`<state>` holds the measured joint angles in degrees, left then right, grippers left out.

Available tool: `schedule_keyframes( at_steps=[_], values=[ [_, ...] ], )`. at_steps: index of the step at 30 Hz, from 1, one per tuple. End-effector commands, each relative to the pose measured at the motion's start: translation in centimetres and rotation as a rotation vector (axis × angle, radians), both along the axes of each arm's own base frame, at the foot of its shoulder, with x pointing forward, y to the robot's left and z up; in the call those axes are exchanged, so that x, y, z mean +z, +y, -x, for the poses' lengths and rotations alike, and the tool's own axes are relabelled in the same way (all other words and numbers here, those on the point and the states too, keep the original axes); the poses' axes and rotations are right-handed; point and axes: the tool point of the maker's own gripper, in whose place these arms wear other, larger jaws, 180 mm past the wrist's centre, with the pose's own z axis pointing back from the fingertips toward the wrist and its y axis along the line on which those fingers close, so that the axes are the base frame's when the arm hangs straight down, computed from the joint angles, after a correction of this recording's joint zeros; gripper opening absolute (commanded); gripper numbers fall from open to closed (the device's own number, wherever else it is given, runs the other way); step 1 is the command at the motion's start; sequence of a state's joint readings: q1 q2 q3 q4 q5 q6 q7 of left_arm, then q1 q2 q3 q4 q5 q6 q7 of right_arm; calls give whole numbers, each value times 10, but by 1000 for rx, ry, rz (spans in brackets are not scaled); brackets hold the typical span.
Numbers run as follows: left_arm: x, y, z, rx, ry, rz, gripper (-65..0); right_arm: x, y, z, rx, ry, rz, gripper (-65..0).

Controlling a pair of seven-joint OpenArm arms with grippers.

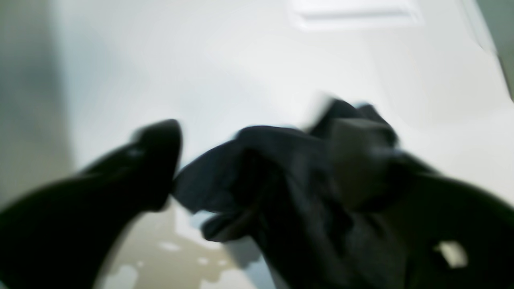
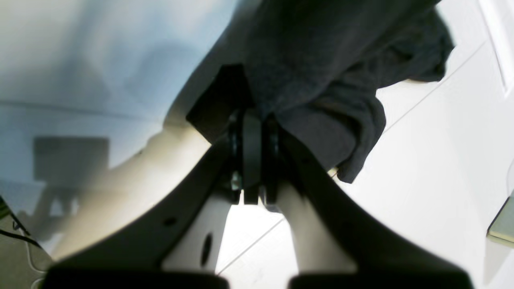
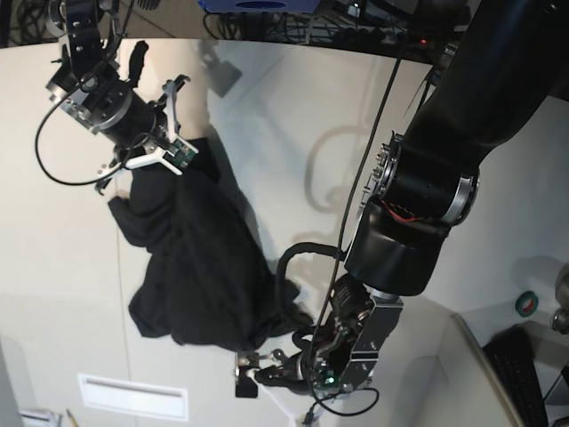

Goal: Layout the t-shirt on the table in an organized manner, then fold the t-shirt properly
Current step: 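Pull the grasped shirt fabric away from the right gripper with the left gripper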

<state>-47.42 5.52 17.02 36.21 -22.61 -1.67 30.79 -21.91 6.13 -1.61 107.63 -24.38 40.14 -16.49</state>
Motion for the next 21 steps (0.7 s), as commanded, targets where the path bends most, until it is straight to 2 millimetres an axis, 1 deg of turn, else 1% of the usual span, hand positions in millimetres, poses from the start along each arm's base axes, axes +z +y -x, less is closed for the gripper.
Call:
schedule_keyframes(
  at_steps=[1,3,6,7,9,11,12,14,17,20,21],
  values=[
    [25,-13,-12,-15,-63,28,0,12,4,-7,7,-42,-27,-650],
    [20,-13,-8,-15,-59,33,0,12,3,-7,5,-42,-27,-650],
    [-2,-15,11,-23,-21,39,0,12,2,-7,1,-43,-26,-650],
    [-12,-15,20,-28,-12,40,0,12,2,-7,0,-43,-28,-650],
    [-30,-3,35,-21,4,31,0,12,2,-7,-1,-43,-27,-650],
    [-46,-3,52,-26,22,35,0,13,2,-9,-1,-46,-27,-650],
    [-55,0,61,-20,34,38,0,13,2,-9,-1,-48,-27,-650],
    [-69,16,73,-8,51,20,0,13,2,-10,-1,-49,-27,-650],
    [-85,35,85,8,78,-6,0,13,1,-11,-3,-50,-26,-650],
    [-103,43,93,10,125,-34,0,13,1,-11,-4,-49,-25,-650],
    [-106,46,93,15,136,-39,0,13,1,-11,-4,-49,-27,-650]
  ],
)
